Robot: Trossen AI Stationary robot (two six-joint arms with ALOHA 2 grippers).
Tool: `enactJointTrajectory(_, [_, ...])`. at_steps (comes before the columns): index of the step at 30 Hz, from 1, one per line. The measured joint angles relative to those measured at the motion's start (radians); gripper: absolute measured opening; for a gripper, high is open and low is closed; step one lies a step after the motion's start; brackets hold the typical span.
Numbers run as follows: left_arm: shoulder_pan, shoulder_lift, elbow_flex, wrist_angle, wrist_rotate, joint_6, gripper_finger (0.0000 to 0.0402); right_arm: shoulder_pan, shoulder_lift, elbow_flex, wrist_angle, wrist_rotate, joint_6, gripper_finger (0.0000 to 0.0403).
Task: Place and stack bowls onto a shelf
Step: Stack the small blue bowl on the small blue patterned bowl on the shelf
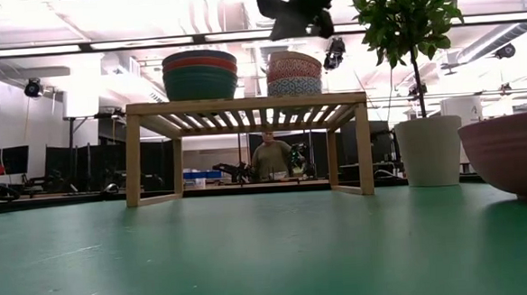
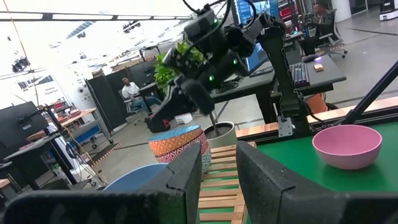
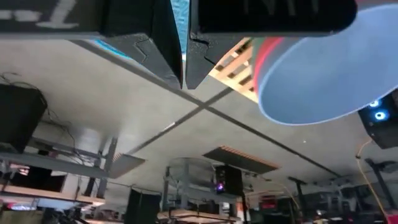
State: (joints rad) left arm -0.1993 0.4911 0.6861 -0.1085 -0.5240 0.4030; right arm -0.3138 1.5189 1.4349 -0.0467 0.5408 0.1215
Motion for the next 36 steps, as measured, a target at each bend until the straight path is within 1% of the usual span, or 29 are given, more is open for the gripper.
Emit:
enactJointTrajectory(10, [0.0,0.0,0.0,-0.002,0.0,0.0,0.0084,-0.009,0.081,0.0,-0.008,-0.002,-0.015,0.0012])
enactJointTrajectory(18, [0.0,0.0,0.0,-0.003,0.0,0.0,0.0084,-0.009,0.08,0.0,-0.006,0.001,-0.03,0.0012])
enactJointTrajectory(25, [0.0,0.0,0.0,-0.004,0.0,0.0,0.0084,0.004,0.037,0.0,-0.004,0.001,-0.028,0.0012])
enactJointTrajectory(27, [0.0,0.0,0.0,-0.004,0.0,0.0,0.0084,0.017,0.031,0.0,-0.009,-0.023,-0.028,0.0012])
enactJointTrajectory(29, [0.0,0.0,0.0,-0.004,0.0,0.003,0.0084,0.031,0.031,0.0,-0.013,-0.052,-0.017,0.0012])
enactJointTrajectory(36, [0.0,0.0,0.0,-0.004,0.0,0.004,0.0084,0.044,0.047,-0.033,-0.038,-0.04,0.029,0.0012])
